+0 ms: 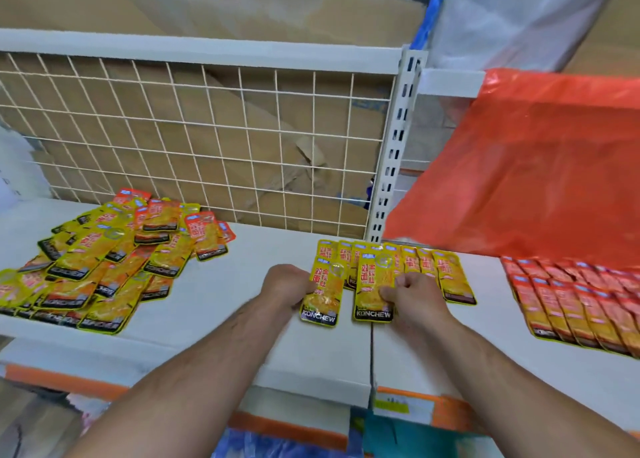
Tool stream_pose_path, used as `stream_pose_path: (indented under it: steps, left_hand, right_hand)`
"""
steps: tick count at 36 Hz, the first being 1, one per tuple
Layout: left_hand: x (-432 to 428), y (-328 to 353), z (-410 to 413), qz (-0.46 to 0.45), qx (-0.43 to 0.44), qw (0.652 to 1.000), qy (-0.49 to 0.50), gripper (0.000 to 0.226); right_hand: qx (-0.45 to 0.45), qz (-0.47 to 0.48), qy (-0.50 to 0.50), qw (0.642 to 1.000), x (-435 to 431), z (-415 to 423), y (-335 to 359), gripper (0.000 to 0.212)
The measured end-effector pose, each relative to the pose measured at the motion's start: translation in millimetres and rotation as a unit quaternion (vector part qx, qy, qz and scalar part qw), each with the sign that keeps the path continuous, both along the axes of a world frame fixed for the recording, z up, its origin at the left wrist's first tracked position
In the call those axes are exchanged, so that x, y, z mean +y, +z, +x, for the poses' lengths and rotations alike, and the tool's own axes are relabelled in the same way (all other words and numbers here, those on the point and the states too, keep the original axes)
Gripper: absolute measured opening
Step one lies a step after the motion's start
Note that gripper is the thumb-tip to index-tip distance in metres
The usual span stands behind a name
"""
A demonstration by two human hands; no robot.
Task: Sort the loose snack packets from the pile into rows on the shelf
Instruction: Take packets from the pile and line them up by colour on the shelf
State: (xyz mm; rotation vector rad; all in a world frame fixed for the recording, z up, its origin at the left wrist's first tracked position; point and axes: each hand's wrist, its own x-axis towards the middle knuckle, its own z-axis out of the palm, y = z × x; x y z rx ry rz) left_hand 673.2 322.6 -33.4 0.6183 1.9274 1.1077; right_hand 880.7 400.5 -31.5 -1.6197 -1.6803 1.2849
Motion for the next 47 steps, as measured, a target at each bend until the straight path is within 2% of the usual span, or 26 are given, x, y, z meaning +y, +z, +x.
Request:
stream_pose_path:
  steps: [5,9,14,23,32,42,47]
  left_hand:
    - [12,-2,5,-0.022,0.020,1.000,0.006,0.019]
    - [20,-5,0,-0.101,0.172,0.979,-0.031,0.020]
    - [23,-6,-6,-0.119,0.260,0.957,-0.052,0.019]
    - [28,-16,-16,-0.131,0.277,0.947,-0.095,0.020]
    - [30,-16,-25,-0.128,0.229,0.958,-0.117,0.021]
    - [23,-9,-24,-0.114,0.304,0.935,-0.142,0.031]
    - [20,-9,-23,-0.093,0.286,0.942,-0.146,0.021]
  right_hand:
    - [-0.019,0.005,0.004,1.000,1,9,-1,0.046]
    - [-0.031,0.019,0.007,0.999,0,6,3,0.047]
    - [-0.042,0.020,0.012,0.999,0,-2,3,0.048]
    - [-0.034,0.010,0.014,0.999,-3,-15,-3,0.049]
    - [0.007,-0.011,0.013,1.000,-6,-20,-5,0.047]
    - [0.018,-0.036,0.044,0.998,-12,-31,-3,0.049]
    - [0.021,-0.041,0.055,0.997,-9,-41,-2,0.051]
